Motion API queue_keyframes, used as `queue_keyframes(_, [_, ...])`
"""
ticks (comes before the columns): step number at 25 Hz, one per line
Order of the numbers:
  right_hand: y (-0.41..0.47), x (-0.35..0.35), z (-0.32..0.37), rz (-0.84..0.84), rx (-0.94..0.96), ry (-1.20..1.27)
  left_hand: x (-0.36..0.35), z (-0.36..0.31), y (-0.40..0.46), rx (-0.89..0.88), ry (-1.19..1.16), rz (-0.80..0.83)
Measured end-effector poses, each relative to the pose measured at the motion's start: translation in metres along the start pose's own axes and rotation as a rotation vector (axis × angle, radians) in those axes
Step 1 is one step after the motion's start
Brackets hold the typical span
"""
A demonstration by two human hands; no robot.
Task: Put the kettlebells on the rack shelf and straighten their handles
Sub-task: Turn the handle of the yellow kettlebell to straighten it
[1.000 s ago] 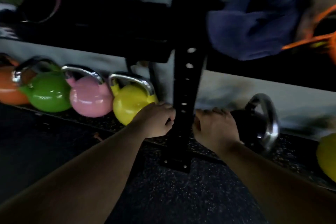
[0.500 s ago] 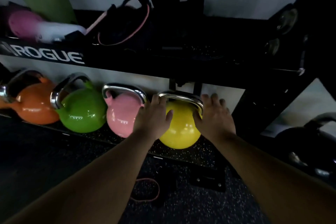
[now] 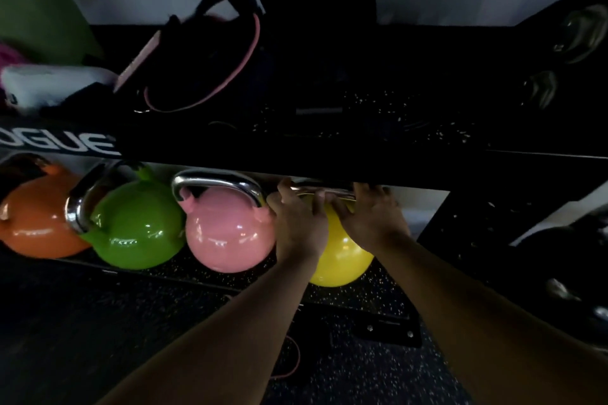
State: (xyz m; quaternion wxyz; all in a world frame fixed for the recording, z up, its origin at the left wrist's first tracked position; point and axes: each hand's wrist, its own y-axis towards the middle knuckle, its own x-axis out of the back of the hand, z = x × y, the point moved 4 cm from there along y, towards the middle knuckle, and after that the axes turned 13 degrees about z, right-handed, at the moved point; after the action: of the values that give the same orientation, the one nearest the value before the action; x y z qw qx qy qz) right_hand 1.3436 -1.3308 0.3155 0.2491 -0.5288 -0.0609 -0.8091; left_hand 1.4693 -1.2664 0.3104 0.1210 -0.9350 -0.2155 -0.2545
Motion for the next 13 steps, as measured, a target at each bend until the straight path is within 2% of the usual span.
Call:
queue_keyframes(4, [-0.004,0.001,0.0,-0.042,-0.056,0.003,-0.004,0.002,0.004,-0.047,-0.094,0.014])
queue_keyframes(7, [-0.025,0.0,0.001,-0.116,-0.152,0.008,0.003,0.007,0.015,-0.142,-0.104,0.137])
queue_keyframes(9, [-0.038,-0.005,-0.003,-0.129,-0.136,0.023,0.002,0.011,0.019,-0.154,-0.153,0.222])
queue_keyframes(13, [-0.039,-0.003,-0.014,-0.097,-0.181,0.401,-0.018,0.006,0.018,-0.071,-0.216,0.273])
